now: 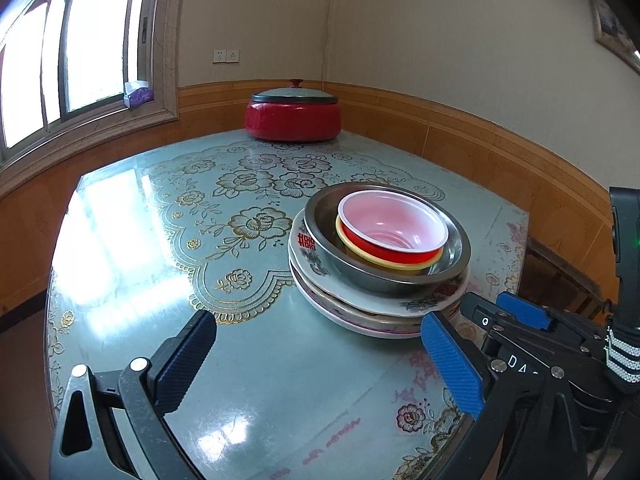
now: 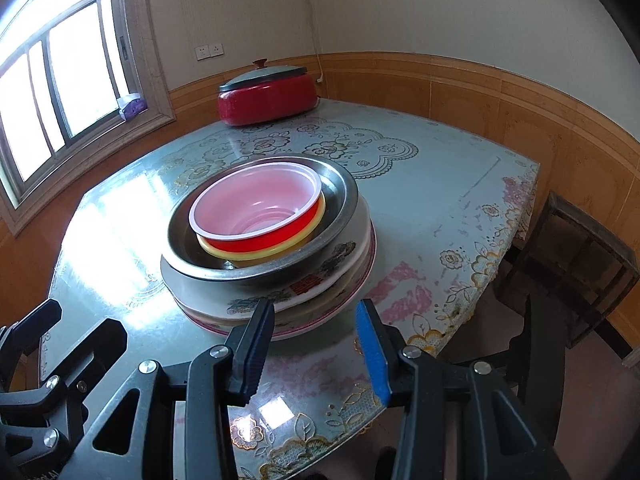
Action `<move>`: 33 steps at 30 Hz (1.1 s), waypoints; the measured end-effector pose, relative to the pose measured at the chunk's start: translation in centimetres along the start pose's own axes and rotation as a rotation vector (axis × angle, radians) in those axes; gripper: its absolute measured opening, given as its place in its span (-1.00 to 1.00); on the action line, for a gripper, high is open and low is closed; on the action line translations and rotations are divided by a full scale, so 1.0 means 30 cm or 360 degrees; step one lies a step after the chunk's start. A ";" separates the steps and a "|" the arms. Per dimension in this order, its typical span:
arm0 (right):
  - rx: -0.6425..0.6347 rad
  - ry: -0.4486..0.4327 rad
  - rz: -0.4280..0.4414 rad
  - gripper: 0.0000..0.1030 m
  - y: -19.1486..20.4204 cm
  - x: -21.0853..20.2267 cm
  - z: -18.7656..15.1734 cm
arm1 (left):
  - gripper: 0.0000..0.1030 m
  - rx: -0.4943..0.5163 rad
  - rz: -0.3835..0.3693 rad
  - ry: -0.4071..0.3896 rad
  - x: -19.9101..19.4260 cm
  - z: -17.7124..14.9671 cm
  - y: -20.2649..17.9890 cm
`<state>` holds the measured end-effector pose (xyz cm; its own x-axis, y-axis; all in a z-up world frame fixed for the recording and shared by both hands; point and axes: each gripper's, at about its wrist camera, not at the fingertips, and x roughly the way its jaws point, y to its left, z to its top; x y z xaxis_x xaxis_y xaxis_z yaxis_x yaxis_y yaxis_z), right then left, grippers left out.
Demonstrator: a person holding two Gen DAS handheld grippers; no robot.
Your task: Organize plates and bowls
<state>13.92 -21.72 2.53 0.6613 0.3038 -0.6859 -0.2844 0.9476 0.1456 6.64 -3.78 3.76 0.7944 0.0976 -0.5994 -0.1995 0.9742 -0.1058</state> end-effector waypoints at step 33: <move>-0.0048 0.0022 0.0079 -0.17 0.030 0.053 0.028 | 0.99 -0.0001 0.0176 0.0014 0.009 0.000 0.017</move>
<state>15.30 -20.30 2.16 0.6365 0.3487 -0.6880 -0.3375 0.9280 0.1580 6.76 -3.25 3.52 0.7627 0.2025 -0.6143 -0.2857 0.9575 -0.0392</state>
